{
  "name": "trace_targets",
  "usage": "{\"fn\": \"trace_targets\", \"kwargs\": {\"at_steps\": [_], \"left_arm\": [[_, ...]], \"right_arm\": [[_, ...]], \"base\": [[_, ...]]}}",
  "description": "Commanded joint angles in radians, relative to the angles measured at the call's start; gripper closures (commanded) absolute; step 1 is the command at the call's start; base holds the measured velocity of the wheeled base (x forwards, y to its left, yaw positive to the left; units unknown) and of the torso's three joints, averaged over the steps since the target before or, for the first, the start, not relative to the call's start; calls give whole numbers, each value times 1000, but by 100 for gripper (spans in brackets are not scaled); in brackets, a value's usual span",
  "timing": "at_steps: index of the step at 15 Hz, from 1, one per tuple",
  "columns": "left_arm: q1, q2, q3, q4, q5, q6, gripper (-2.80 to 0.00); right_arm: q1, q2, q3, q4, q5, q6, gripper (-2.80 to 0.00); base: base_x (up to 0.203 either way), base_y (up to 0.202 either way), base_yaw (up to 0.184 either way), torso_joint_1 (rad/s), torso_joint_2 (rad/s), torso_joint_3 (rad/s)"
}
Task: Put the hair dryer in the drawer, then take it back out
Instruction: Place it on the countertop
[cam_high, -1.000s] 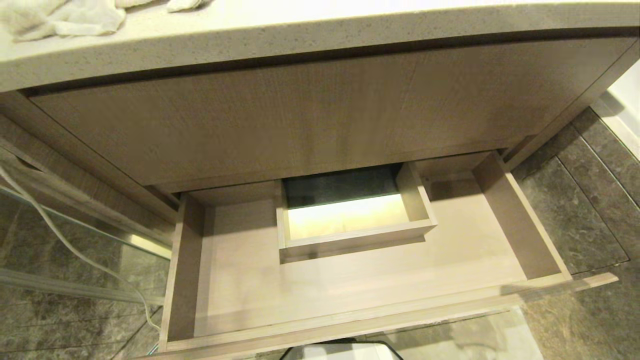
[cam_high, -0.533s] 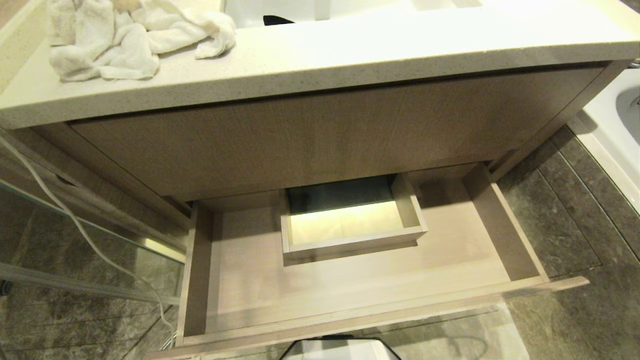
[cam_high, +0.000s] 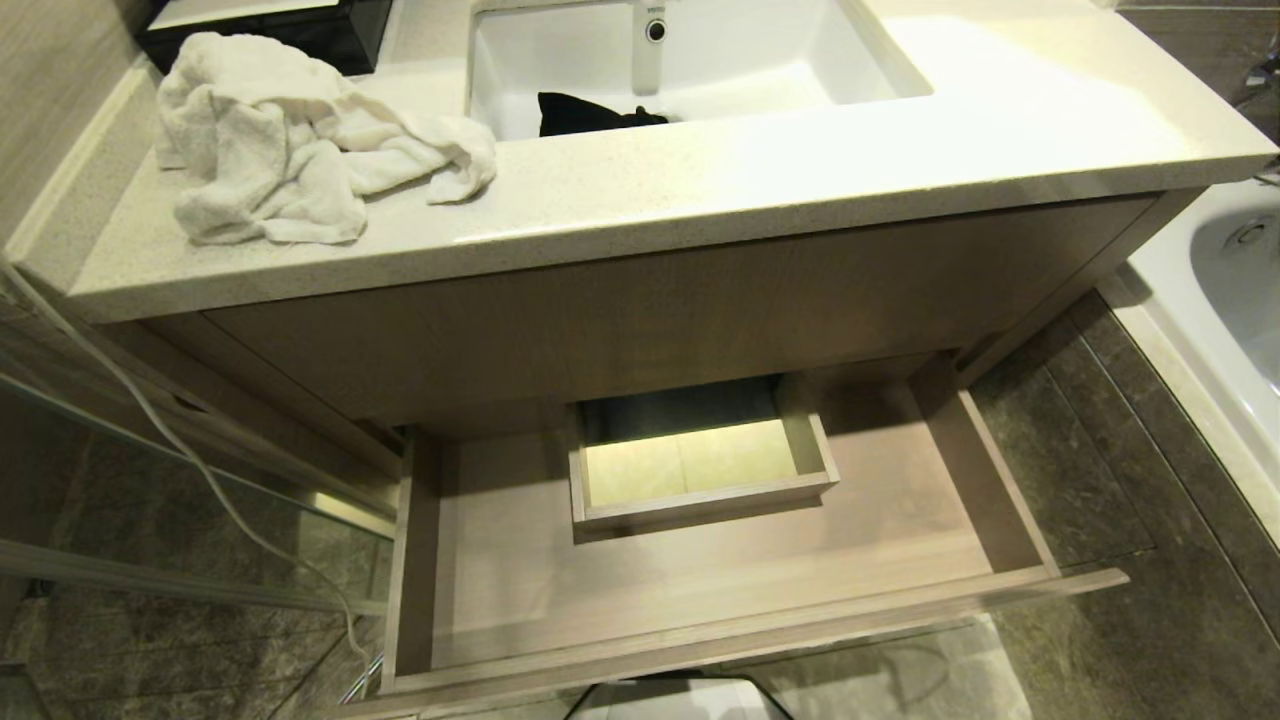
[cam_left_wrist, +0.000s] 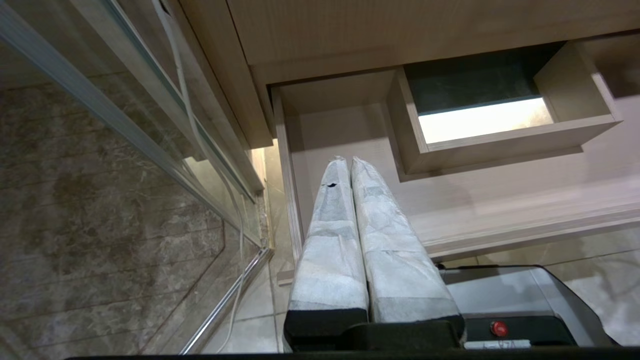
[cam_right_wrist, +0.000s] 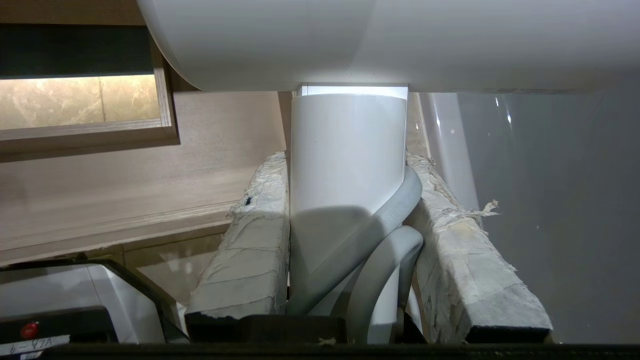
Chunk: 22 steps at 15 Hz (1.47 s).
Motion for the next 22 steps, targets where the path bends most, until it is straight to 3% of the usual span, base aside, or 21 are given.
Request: {"fn": "trace_targets", "kwargs": {"at_steps": [1, 10, 14, 22], "left_arm": [[0, 0, 2, 1, 0, 0, 0], [0, 0, 2, 1, 0, 0, 0], [0, 0, 2, 1, 0, 0, 0], [0, 0, 2, 1, 0, 0, 0]], "right_arm": [[0, 20, -11, 4, -3, 0, 0], [0, 175, -141, -22, -3, 0, 0], [1, 285, -268, 39, -1, 0, 0], [4, 577, -545, 35, 2, -1, 0]], "base": [[0, 0, 0, 315, -593, -273], [0, 0, 0, 250, -461, -217], [0, 0, 0, 15, -31, -12], [0, 0, 0, 0, 0, 0]]}}
